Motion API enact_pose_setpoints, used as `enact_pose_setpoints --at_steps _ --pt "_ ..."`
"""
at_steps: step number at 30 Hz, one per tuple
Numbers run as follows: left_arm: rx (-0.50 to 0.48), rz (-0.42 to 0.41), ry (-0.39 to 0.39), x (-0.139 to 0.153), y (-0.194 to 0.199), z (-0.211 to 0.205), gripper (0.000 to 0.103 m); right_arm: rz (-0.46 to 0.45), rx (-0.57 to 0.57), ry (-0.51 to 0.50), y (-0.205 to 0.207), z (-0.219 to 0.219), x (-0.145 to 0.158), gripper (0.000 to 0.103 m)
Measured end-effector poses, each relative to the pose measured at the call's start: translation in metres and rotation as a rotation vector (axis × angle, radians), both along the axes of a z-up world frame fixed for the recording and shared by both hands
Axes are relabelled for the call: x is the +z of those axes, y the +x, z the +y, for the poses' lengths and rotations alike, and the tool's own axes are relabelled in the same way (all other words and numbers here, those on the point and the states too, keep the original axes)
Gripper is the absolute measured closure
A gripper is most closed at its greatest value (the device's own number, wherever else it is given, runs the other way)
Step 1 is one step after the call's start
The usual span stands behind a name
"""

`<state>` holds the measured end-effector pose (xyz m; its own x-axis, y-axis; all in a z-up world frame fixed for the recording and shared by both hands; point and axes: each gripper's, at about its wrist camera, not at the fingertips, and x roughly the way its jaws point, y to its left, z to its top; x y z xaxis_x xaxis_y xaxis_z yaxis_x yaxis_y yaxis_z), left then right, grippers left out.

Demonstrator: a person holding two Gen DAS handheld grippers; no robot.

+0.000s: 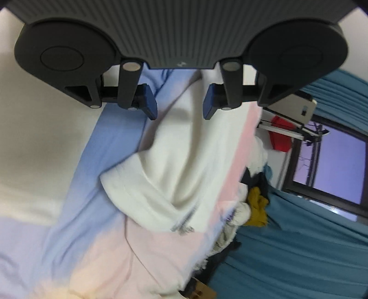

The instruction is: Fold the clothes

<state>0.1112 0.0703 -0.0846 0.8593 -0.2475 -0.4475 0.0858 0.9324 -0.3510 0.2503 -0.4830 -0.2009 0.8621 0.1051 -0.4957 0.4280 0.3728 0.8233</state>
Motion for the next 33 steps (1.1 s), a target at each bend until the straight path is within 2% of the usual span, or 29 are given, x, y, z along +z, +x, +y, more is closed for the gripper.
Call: enact_pose_setpoints --at_steps 2,3,4,5,9,13,14,17,21,23,25,28,33 --pt "0.0 0.01 -0.008 -0.004 0.004 0.0 0.009 -0.003 -0.016 -0.048 0.007 -0.001 -0.003 0.056" --pt "0.001 0.015 -0.012 -0.006 0.006 0.0 0.009 -0.007 -0.021 -0.085 0.01 -0.002 -0.003 0.06" --pt "0.004 0.019 -0.015 -0.007 0.008 0.0 0.009 -0.012 -0.025 -0.121 0.013 -0.002 -0.002 0.069" --pt "0.006 0.022 -0.018 -0.008 0.009 -0.001 0.009 -0.022 -0.025 -0.153 0.013 0.0 0.002 0.094" --pt "0.019 0.012 -0.038 -0.007 0.014 0.0 0.009 -0.074 -0.039 -0.273 0.008 0.008 0.026 0.095" --pt "0.027 -0.005 -0.066 0.001 0.012 0.005 0.009 -0.217 -0.139 -0.364 -0.019 0.004 0.073 0.095" --pt "0.032 -0.007 -0.074 0.004 0.01 0.007 0.009 -0.214 -0.168 -0.38 -0.026 0.001 0.077 0.095" --pt "0.038 0.0 -0.099 0.009 0.007 0.012 0.009 -0.085 -0.239 -0.424 -0.044 -0.012 0.063 0.097" --pt "0.031 0.026 -0.085 0.016 0.005 0.013 0.009 0.139 -0.193 -0.313 -0.049 -0.024 0.01 0.097" --pt "0.026 0.035 -0.072 0.018 0.004 0.013 0.009 0.142 -0.192 -0.289 -0.056 -0.021 0.007 0.097" --pt "0.03 0.048 -0.061 0.021 0.003 0.015 0.009 0.128 -0.183 -0.301 -0.064 -0.016 0.019 0.095" --pt "0.042 0.083 -0.071 0.026 0.002 0.023 0.009 0.12 -0.126 -0.382 -0.081 0.0 0.044 0.094" --pt "0.069 0.17 -0.058 0.032 -0.009 0.041 0.009 0.055 -0.058 -0.471 -0.125 0.031 0.087 0.094"
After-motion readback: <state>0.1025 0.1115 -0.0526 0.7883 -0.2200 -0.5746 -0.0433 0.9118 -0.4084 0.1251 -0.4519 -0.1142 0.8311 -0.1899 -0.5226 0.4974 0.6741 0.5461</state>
